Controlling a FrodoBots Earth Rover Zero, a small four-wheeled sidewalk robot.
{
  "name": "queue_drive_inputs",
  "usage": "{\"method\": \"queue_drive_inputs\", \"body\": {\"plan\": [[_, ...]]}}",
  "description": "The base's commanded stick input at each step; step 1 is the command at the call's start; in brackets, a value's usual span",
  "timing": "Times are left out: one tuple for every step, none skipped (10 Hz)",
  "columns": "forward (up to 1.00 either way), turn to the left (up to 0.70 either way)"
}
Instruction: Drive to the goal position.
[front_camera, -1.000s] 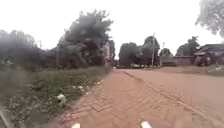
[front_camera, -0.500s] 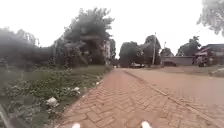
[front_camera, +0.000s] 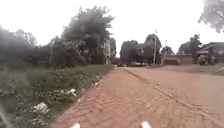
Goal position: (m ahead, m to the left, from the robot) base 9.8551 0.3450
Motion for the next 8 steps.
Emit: {"method": "queue_drive_inputs", "body": {"plan": [[0.5, -0.35], [0.5, -0.22], [0.5, 0.13], [0.5, 0.16], [0.5, 0.07], [0.5, 0.0], [0.5, 0.0], [0.5, 0.0]]}}
